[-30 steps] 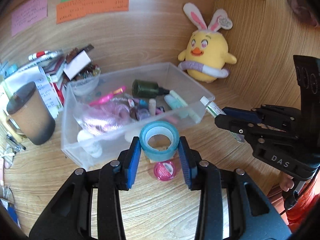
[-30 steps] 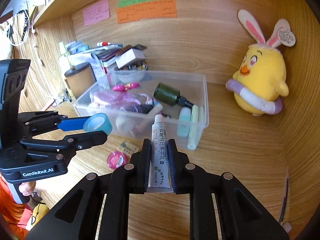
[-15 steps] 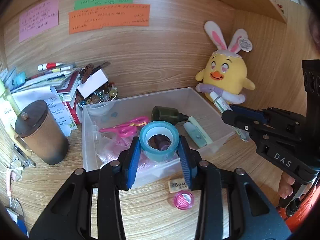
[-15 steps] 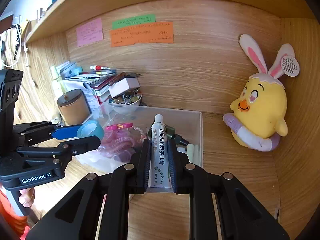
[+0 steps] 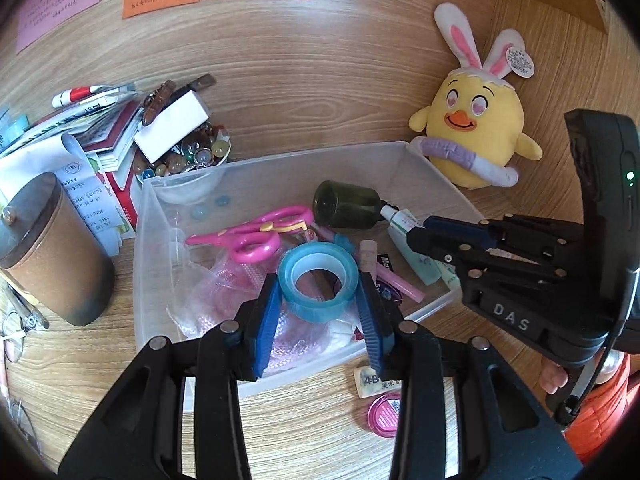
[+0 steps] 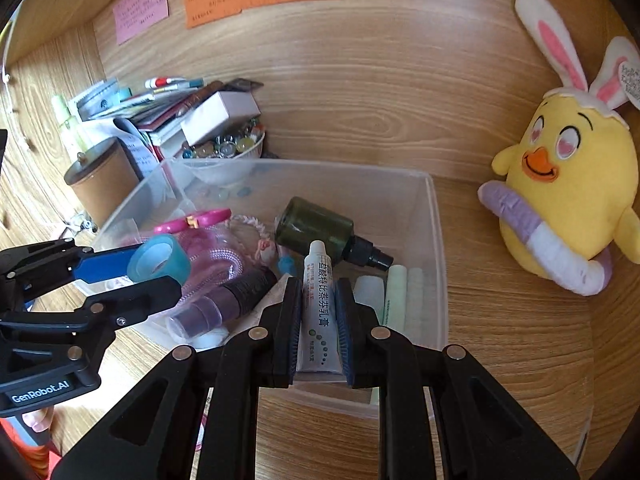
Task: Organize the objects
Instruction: 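Lower tape roll and ointment tube into the clear box and open both tools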
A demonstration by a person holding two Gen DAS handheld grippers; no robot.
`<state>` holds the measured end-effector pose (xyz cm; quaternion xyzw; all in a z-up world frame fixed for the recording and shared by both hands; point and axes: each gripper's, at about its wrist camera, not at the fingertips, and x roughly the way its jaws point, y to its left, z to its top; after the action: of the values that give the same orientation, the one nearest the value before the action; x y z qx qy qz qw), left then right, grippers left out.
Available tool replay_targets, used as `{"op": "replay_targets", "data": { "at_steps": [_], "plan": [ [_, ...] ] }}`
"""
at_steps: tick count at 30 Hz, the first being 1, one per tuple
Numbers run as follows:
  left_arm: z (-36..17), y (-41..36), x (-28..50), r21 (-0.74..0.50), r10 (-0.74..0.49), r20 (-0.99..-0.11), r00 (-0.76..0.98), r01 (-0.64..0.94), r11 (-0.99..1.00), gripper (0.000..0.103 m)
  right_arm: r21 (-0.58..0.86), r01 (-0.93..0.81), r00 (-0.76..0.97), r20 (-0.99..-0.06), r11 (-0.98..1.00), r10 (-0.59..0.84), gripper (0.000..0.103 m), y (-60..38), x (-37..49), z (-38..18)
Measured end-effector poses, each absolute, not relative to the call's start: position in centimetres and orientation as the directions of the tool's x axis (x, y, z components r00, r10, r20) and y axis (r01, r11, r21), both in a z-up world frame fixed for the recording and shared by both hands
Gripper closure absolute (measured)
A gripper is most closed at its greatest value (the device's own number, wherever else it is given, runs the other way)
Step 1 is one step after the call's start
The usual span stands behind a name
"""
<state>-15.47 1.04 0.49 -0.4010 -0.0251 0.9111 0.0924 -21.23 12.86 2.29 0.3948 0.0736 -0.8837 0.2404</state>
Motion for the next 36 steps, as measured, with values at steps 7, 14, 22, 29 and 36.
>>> {"op": "replay_targets", "data": {
  "at_steps": [7, 14, 22, 29, 36],
  "plan": [
    [1.4, 1.1, -14.6, -0.119, 0.193, -0.707, -0.68, -0.154, -0.981, 0.054, 0.05, 0.495, -0.564, -0.741, -0.867, -0.365, 0.088, 12.7, -20.9, 2.0],
    [2.7, 1.5, -12.2, -0.081, 0.165, -0.679, -0.715, -0.15, -0.985, 0.031, 0.06, 0.5, -0.582, -0.716, -0.864, -0.386, 0.07, 13.8, -19.2, 3.3],
    [2.5, 1.6, -9.4, -0.046, 0.131, -0.676, -0.725, -0.136, -0.99, 0.012, 0.03, 0.504, -0.635, -0.664, -0.863, -0.394, 0.046, 15.4, -15.7, 5.2],
    [-0.5, 2.5, -8.4, -0.04, 0.147, -0.738, -0.658, -0.175, -0.984, 0.012, 0.016, 0.503, -0.652, -0.649, -0.864, -0.392, 0.039, 16.5, -13.4, 5.4],
    [-3.9, 4.5, -9.1, -0.067, 0.191, -0.805, -0.562, -0.235, -0.97, 0.026, 0.006, 0.523, -0.619, -0.685, -0.852, -0.385, 0.039, 16.7, -12.6, 3.6]
  ]
}}
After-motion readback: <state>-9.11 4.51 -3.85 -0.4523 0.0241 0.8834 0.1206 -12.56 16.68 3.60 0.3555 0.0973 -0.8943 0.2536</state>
